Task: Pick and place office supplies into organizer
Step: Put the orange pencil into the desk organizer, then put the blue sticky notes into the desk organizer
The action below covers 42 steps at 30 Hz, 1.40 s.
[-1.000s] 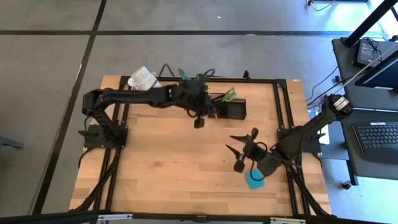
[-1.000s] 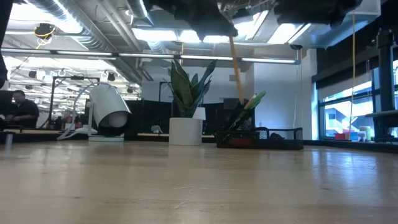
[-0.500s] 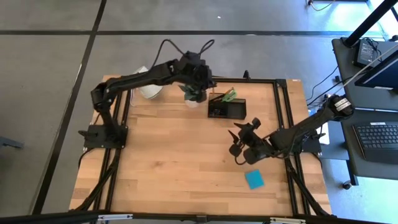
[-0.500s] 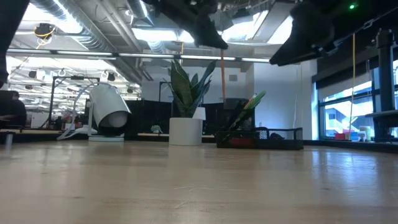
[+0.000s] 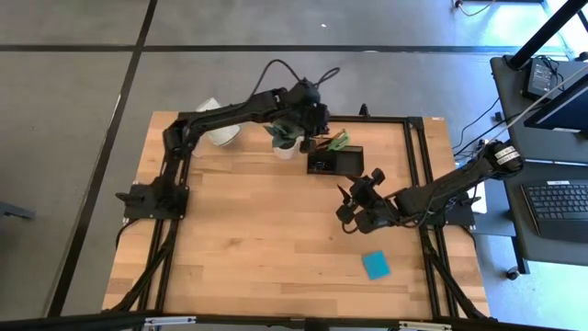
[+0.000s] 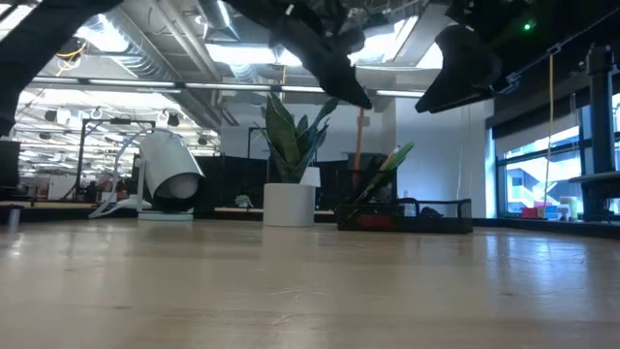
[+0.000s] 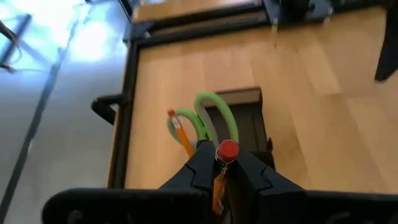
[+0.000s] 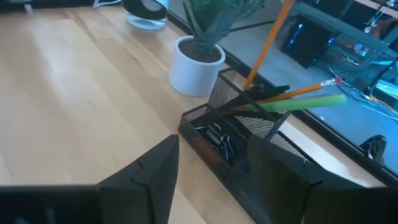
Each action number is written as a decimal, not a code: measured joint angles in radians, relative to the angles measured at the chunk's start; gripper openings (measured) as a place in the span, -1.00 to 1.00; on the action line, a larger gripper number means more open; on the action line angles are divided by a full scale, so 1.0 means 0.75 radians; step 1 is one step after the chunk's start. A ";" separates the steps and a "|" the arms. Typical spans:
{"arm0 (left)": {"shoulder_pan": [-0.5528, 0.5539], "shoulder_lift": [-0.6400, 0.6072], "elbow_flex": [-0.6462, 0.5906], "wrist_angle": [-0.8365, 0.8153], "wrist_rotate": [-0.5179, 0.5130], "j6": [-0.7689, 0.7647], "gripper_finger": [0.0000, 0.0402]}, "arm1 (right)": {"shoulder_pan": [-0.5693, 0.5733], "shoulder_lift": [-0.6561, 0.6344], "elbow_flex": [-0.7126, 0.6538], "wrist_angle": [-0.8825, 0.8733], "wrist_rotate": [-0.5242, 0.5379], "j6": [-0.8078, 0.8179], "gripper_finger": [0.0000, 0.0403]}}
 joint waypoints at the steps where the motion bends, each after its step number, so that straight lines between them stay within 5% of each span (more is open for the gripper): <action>1: 0.000 0.025 0.021 -0.020 -0.003 0.008 -0.92 | -0.004 0.000 0.000 -0.003 0.000 0.000 -0.03; 26: 0.001 0.228 0.127 -0.088 -0.071 -0.002 -0.77 | -0.009 0.001 0.000 -0.117 -0.002 0.070 -0.03; 36: 0.001 0.226 0.127 -0.114 -0.072 0.007 -0.39 | -0.009 0.001 0.000 -0.145 -0.003 0.074 -0.03; 42: 0.008 0.153 0.153 -0.219 -0.116 -0.029 -0.23 | -0.008 -0.031 -0.001 -0.167 -0.138 0.074 -0.03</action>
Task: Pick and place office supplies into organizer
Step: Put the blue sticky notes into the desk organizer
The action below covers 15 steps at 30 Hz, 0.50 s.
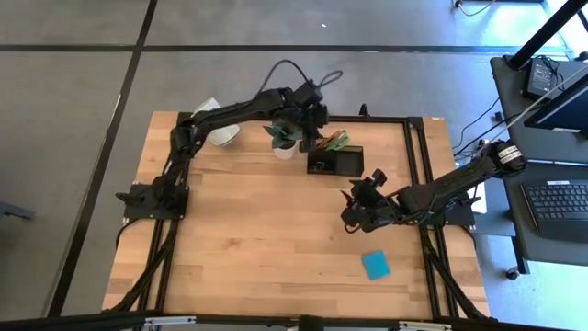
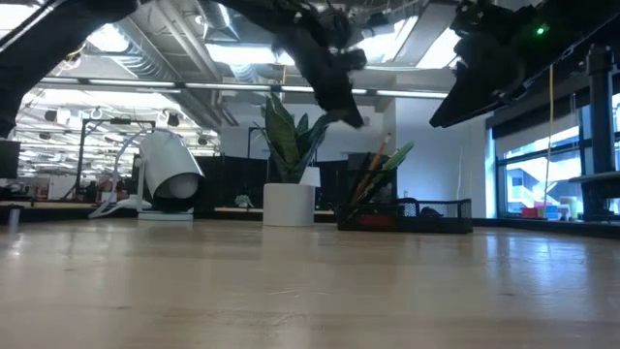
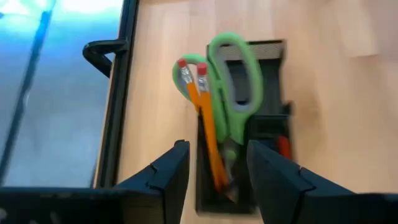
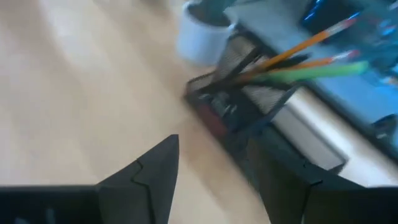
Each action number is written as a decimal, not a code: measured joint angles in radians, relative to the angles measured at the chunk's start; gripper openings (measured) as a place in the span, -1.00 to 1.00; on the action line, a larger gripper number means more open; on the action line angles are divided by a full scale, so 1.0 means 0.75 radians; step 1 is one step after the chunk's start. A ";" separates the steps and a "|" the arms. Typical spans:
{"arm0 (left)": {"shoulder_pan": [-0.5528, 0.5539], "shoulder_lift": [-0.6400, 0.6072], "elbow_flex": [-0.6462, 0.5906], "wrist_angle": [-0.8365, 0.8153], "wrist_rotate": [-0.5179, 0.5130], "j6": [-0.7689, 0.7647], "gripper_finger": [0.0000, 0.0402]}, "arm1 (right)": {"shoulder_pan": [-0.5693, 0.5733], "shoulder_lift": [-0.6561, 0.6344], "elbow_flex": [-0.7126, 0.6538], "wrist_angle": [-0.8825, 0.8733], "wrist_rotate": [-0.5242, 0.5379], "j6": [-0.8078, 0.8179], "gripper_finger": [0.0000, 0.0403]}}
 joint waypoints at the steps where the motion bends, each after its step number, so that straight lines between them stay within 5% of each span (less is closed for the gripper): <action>1: 0.001 -0.024 0.000 -0.025 0.017 -0.019 -0.22 | 0.000 -0.012 0.000 -0.010 -0.048 -0.003 -0.03; 4: -0.001 -0.096 0.000 -0.054 0.111 -0.063 -0.22 | 0.008 -0.054 0.000 -0.038 -0.242 -0.063 -0.03; 9: -0.063 -0.165 0.000 -0.060 0.468 -0.126 -0.25 | 0.079 -0.109 0.008 -0.062 -0.613 -0.097 -0.03; 15: -0.241 -0.144 -0.008 -0.038 0.514 -0.128 -0.30 | 0.257 -0.111 0.138 -0.253 -0.754 0.040 -0.05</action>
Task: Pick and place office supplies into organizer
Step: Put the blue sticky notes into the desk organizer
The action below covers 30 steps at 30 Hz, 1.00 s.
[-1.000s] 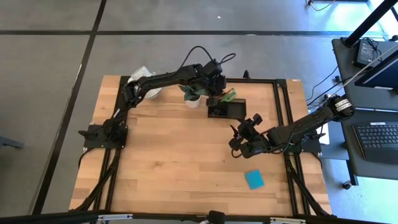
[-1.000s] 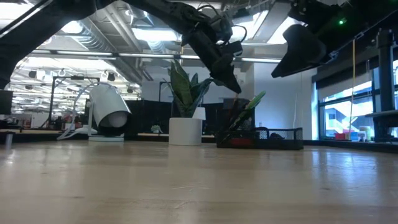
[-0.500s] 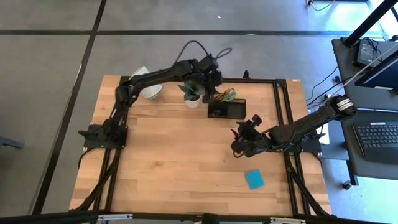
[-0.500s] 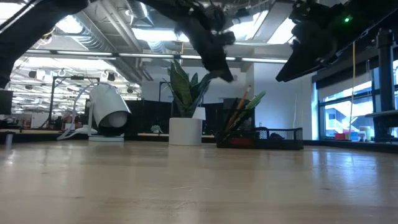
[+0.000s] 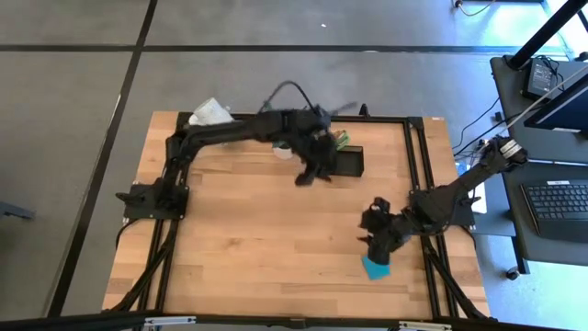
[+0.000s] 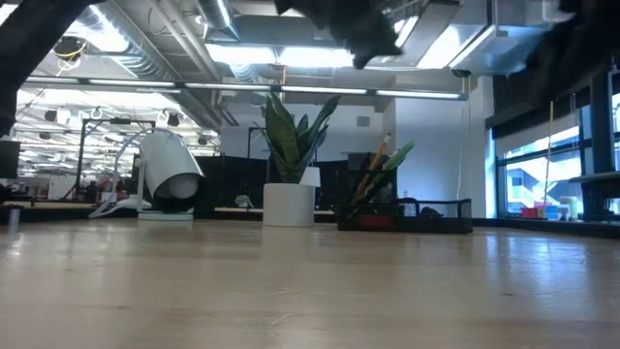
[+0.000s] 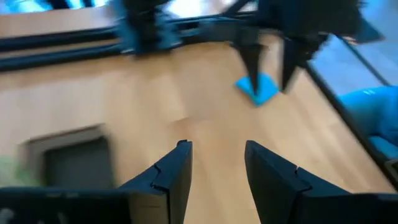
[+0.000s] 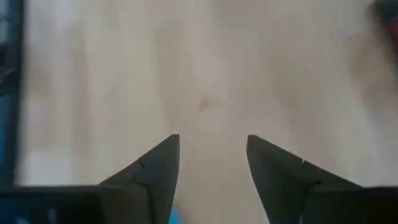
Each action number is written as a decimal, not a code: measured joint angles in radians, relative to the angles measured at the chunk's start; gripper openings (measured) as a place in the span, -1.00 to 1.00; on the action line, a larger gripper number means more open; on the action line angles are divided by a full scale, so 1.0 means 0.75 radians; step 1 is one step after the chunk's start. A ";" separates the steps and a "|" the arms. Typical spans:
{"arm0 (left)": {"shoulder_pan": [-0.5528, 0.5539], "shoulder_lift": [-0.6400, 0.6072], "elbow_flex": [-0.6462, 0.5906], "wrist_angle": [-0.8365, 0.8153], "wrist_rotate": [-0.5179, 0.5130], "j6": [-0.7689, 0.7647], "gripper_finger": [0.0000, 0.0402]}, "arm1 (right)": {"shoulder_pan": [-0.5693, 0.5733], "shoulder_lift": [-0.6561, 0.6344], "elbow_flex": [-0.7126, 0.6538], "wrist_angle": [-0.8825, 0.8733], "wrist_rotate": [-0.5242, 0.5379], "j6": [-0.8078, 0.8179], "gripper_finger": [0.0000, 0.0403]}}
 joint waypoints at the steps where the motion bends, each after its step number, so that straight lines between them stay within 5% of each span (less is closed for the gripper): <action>1: -0.033 0.007 0.000 0.013 0.009 0.000 -0.30 | 0.026 0.000 0.028 -0.057 -0.053 0.057 -0.06; 10: -0.314 0.192 0.000 0.440 0.028 -0.045 -0.30 | 0.361 0.072 0.065 -0.146 -0.130 0.576 -0.18; 17: -0.363 0.452 -0.001 0.763 0.025 -0.268 -0.30 | 0.561 0.284 0.078 -0.135 -0.101 0.859 -0.29; 23: -0.385 0.620 -0.001 0.969 0.031 -0.477 -0.30 | 0.617 0.497 0.188 -0.200 -0.101 0.859 -0.37; 30: -0.440 0.687 -0.001 1.232 0.036 -0.590 -0.30 | 0.617 0.768 0.484 -0.629 -0.105 0.751 -0.48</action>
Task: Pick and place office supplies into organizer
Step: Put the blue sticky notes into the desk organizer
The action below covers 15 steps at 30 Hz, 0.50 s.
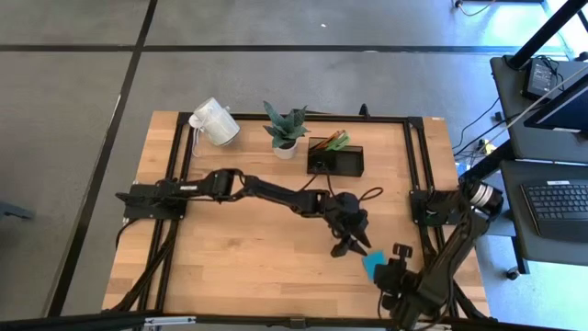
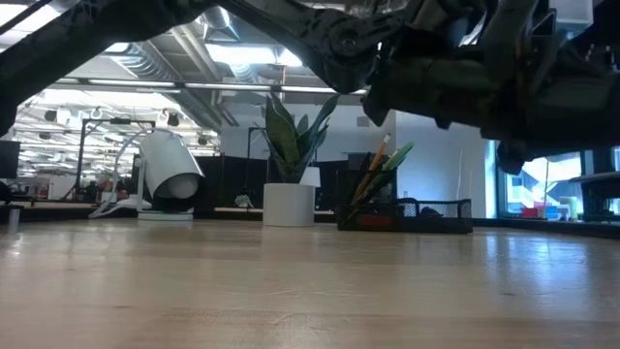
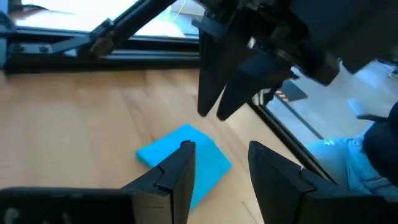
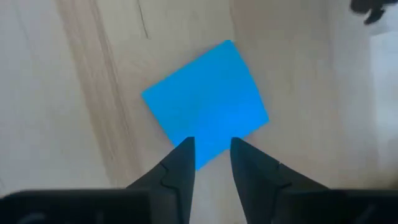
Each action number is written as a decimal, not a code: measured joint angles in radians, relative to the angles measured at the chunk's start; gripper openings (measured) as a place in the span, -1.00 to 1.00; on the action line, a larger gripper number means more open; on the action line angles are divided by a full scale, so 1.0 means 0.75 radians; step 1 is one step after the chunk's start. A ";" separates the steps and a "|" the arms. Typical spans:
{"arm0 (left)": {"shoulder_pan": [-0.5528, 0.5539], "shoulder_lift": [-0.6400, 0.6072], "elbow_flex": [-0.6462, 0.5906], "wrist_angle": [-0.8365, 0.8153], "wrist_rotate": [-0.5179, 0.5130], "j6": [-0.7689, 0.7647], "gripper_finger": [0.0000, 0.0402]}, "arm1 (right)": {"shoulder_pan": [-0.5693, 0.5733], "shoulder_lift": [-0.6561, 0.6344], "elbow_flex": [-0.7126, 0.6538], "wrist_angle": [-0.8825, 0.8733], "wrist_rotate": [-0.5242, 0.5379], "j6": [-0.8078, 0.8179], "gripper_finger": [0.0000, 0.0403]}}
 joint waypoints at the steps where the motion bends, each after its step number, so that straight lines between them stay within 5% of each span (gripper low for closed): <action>1: -0.005 0.001 0.000 0.007 -0.001 -0.001 -0.30 | 0.003 0.024 0.030 -0.024 0.001 -0.001 -0.48; 15: -0.076 0.016 0.002 -0.028 -0.232 0.037 -0.30 | 0.010 0.119 0.105 0.045 -0.093 -0.053 -0.40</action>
